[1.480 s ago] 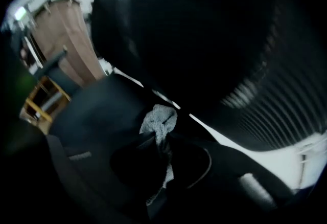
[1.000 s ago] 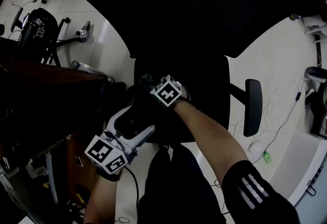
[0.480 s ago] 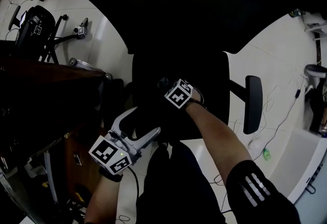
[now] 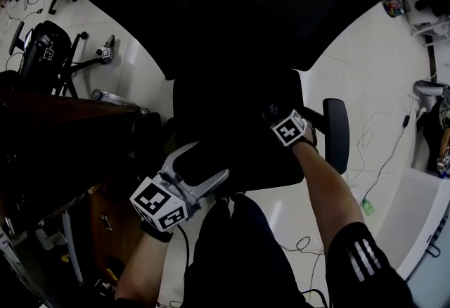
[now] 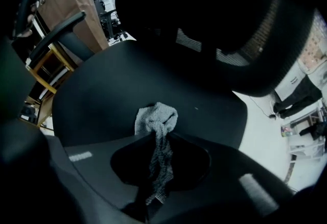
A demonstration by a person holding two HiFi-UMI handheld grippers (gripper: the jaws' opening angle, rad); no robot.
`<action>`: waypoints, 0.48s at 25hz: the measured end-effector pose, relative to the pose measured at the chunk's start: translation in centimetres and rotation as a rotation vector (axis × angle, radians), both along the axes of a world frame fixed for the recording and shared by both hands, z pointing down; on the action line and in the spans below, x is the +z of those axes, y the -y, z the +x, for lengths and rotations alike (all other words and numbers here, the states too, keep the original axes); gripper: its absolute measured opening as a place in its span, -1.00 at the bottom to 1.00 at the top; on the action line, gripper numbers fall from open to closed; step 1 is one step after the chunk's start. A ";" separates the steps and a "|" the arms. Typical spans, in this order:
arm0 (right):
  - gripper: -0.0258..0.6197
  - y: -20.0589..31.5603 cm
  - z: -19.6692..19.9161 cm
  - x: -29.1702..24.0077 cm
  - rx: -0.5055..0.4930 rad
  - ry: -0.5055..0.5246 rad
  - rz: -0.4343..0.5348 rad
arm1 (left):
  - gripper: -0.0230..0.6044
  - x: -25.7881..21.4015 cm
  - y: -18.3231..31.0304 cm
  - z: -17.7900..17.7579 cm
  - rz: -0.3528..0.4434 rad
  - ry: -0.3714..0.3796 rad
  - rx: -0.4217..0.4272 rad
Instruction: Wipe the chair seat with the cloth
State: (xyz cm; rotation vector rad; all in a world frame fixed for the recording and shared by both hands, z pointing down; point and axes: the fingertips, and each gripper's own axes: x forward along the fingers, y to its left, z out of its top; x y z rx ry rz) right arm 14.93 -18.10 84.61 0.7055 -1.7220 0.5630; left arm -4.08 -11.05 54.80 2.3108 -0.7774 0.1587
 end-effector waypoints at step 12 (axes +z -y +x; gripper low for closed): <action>-0.77 1.0 -5.4 -4.5 0.104 0.245 0.079 | 0.26 -0.5 -1.7 -1.4 -0.002 0.021 -0.028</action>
